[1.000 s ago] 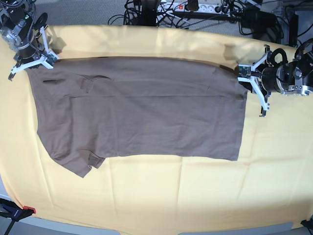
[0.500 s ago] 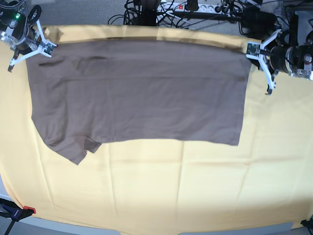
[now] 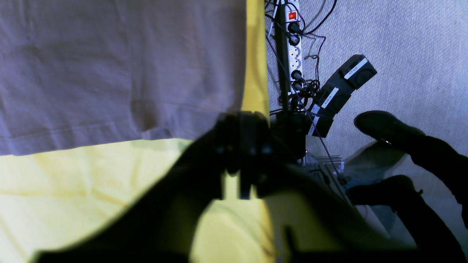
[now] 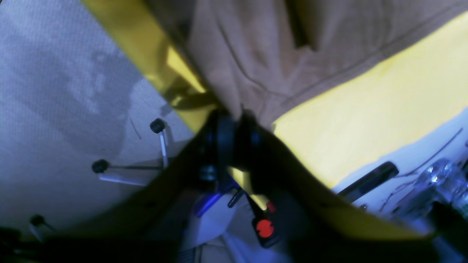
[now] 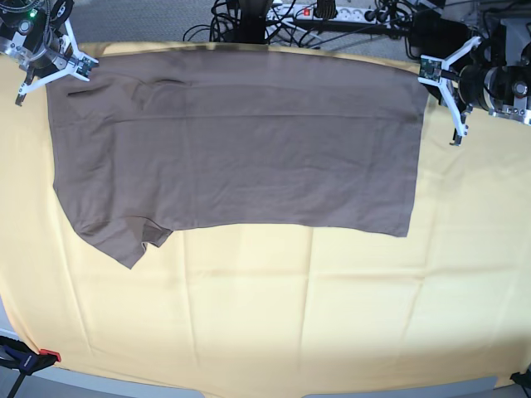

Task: Fold the T-shirt properly
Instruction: 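Pull the shirt edge further toward the robot, then release both grippers, then move the left gripper to the shirt's hem corner and grasp it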

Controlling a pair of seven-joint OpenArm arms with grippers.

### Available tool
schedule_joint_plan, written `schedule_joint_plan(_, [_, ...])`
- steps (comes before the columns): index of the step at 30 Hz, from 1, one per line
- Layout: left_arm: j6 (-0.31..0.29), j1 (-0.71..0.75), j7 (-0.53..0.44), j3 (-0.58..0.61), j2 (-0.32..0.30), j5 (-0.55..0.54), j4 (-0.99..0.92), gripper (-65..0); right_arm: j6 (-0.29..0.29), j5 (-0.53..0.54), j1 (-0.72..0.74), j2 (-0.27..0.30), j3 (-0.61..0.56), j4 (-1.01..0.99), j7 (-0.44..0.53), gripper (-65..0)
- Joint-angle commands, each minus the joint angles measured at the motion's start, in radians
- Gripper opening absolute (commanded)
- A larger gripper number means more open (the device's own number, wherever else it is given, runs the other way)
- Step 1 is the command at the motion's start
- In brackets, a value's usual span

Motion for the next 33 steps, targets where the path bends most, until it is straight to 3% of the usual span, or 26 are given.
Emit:
schedule_joint_plan(1, [-0.001, -0.009, 0.013, -0.012, -0.024, 0.003, 0.01, -42.5, -0.019, -0.013, -0.002, 0.019, 0.01, 0.013, -0.022, -38.9])
schedule_joint_plan(2, [-0.001, -0.009, 0.039, -0.012, -0.024, 0.002, 0.016, -36.9, -0.034, -0.013, -0.002, 0.019, 0.01, 0.019, -0.022, -31.4])
schedule_joint_plan(3, [-0.001, -0.009, 0.07, -0.012, -0.024, 0.002, 0.027, -34.1, -0.043, -0.014, -0.003, 0.019, 0.01, 0.029, -0.021, -28.8])
schedule_joint_plan(7, [-0.001, -0.01, 0.198, -0.013, -0.025, -0.029, 0.101, -33.8, -0.098, -0.079, -0.003, 0.019, 0.01, 0.099, -0.021, -29.0])
schedule_joint_plan(10, [-0.001, -0.009, 0.23, -0.013, -0.039, -0.048, 0.141, -33.8, -0.137, -0.18, -0.003, 0.019, 0.01, 0.138, -0.037, -29.0])
schedule_joint_plan(16, [0.15, -0.009, 0.229, -0.103, -0.049, -0.066, 0.138, -33.8, -0.248, -0.388, -0.003, 0.019, 0.01, 0.14, -0.044, -29.0])
schedule_joint_plan(20, [0.171, -0.009, 0.227, -0.257, -0.032, -0.184, 0.113, -33.8, -0.319, -0.475, -0.003, 0.019, 0.01, 0.14, -0.044, -29.0])
schedule_joint_plan(24, [0.079, -0.009, 0.231, -0.401, 0.022, -0.338, 0.056, -33.8, -0.307, -0.459, -0.01, 0.019, 0.01, 0.14, -0.048, -29.0])
schedule_joint_plan(27, [-0.001, -0.009, 0.25, -0.427, 0.037, -0.401, 0.026, -33.8, -0.268, -0.401, -0.038, 0.019, 0.01, 0.14, -0.047, -29.0])
schedule_joint_plan(33, [-0.001, -0.009, 0.26, -0.427, 0.037, -0.416, 0.019, -33.8, -0.154, -0.295, -0.127, 0.019, 0.01, 0.14, -0.048, -29.0])
